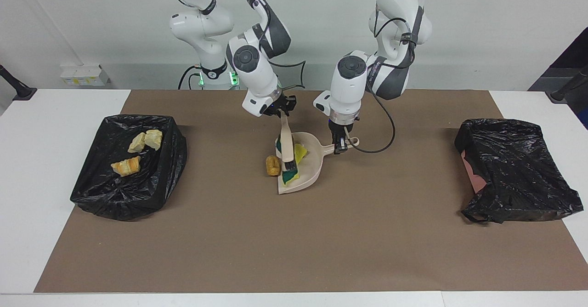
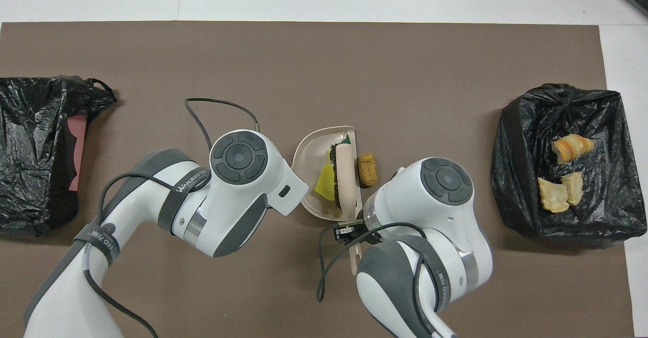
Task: Sweep and dump trash in bin
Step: 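Sweep the yellow sponges and bread into the dustpan with the right gripper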
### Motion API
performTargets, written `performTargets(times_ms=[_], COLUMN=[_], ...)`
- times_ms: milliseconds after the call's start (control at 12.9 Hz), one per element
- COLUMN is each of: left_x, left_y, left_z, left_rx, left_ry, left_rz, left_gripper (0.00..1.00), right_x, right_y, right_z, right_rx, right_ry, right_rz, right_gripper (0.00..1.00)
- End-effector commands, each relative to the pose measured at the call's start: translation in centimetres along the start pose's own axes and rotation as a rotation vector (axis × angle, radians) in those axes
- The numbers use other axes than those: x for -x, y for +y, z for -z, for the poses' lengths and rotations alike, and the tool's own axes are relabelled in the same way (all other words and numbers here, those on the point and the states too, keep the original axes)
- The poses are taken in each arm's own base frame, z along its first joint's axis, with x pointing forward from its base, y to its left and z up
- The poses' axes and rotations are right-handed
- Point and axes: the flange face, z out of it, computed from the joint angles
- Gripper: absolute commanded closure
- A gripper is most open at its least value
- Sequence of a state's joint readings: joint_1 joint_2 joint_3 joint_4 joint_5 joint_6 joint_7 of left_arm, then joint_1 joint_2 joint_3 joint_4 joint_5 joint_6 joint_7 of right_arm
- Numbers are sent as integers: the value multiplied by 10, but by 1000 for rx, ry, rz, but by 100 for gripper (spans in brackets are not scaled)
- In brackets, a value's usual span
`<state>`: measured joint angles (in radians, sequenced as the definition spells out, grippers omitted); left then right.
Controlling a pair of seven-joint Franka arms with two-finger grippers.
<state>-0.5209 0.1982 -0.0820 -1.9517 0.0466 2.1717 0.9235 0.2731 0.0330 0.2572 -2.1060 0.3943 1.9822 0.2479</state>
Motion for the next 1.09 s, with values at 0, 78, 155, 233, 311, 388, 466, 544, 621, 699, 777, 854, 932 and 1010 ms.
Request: performTargets(times_ms=[0, 78, 155, 233, 311, 388, 466, 544, 621, 699, 777, 854, 932, 1010], left_x=[6, 7, 7, 7, 7, 7, 7, 7, 7, 7, 7, 8, 8, 7], left_y=[5, 5, 5, 5, 5, 5, 6, 6, 6, 6, 7, 9, 9, 9], left_z=[-1, -1, -1, -1, -2, -2, -2, -1, -1, -1, -2, -5, -5, -4], left_rx=[-16, -13, -12, -12, -11, -10, -8, -7, -7, -7, 1, 13, 20, 19], left_ry=[8, 12, 13, 13, 12, 13, 16, 17, 17, 20, 23, 31, 40, 44], left_rz=[24, 29, 30, 31, 30, 32, 35, 36, 34, 36, 41, 51, 62, 63], left_gripper=[100, 100, 100, 100, 100, 100, 100, 100, 100, 100, 100, 100, 100, 100], right_x=[-4, -8, -9, -14, -19, -31, -48, -54, -53, -51, -46, -42, -41, -38], right_y=[11, 20, 30, 46, 61, 72, 81, 83, 81, 79, 68, 52, 41, 29], right_z=[47, 60, 64, 67, 70, 59, 40, 27, 22, 15, -2, -20, -24, -24], right_rx=[52, 134, 244, 308, 339, 391, 429, 441, 433, 418, 371, 324, 241, 155], right_ry=[-34, -40, -40, -33, -34, -41, -38, -42, -59, -73, -85, -60, -59, -70], right_rz=[1, 15, 40, 57, 81, 102, 118, 129, 133, 138, 139, 151, 127, 102], right_gripper=[100, 100, 100, 100, 100, 100, 100, 100, 100, 100, 100, 100, 100, 100])
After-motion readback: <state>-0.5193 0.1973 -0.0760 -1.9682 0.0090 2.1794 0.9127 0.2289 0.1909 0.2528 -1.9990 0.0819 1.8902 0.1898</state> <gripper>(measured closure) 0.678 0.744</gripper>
